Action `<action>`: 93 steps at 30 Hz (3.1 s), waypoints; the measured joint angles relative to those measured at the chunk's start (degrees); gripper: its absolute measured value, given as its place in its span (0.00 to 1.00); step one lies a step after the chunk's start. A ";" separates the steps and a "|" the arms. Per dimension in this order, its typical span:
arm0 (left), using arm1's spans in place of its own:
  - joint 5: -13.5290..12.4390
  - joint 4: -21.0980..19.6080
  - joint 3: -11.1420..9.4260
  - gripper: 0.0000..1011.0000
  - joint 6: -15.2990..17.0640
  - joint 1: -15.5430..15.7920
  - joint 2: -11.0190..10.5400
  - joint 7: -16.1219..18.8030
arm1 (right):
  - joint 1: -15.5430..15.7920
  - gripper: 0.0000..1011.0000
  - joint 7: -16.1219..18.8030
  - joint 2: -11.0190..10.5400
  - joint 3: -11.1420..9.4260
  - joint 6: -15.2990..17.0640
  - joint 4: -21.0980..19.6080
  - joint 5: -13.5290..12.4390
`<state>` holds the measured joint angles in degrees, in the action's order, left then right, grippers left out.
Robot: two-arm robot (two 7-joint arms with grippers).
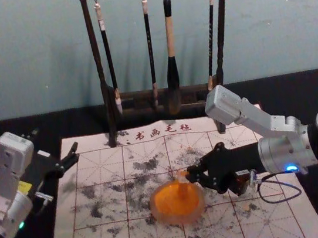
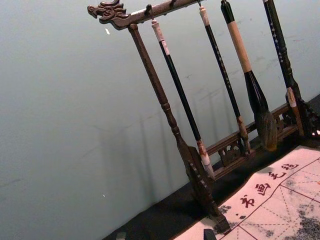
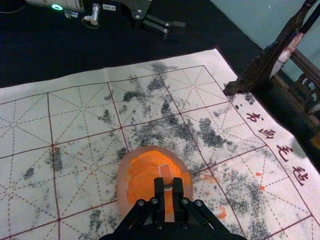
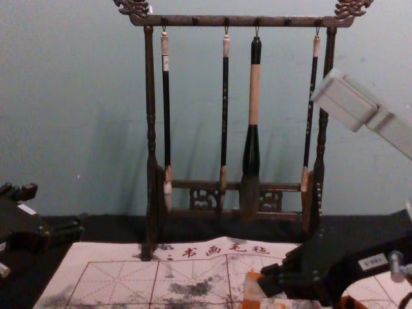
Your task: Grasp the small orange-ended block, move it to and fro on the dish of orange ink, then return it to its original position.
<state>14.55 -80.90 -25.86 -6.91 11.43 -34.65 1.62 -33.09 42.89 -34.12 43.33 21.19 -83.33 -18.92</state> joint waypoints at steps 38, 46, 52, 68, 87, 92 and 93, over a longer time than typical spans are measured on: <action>0.00 0.00 0.00 0.99 0.00 0.00 0.00 0.00 | 0.36 0.06 2.49 -1.82 2.36 0.16 -2.49 -2.03; 0.00 0.00 0.00 0.99 0.00 0.00 0.00 0.00 | -0.73 0.06 2.47 -0.63 2.93 0.01 -0.57 -1.65; 0.00 0.00 0.00 0.99 0.00 0.00 0.00 0.00 | -1.32 0.06 2.04 0.02 2.95 -0.03 0.57 -1.31; 0.00 0.00 0.00 0.99 0.00 0.00 0.00 0.00 | -1.80 0.06 1.04 0.17 1.86 0.15 1.66 -1.10; 0.00 0.00 0.00 0.99 0.00 0.00 0.00 0.00 | 0.92 0.06 1.66 -2.96 0.85 0.58 -2.49 -3.09; 0.00 0.00 0.00 0.99 0.00 0.00 0.00 0.00 | 1.04 0.06 1.81 -2.98 1.25 0.60 -2.74 -3.14; 0.00 0.00 0.00 0.99 0.00 0.00 0.00 0.00 | 1.00 0.06 1.81 -2.83 1.40 0.59 -2.73 -3.13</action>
<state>14.55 -80.90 -25.86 -6.91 11.43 -34.65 1.62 -32.10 44.70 -36.95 44.74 21.78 -86.07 -22.05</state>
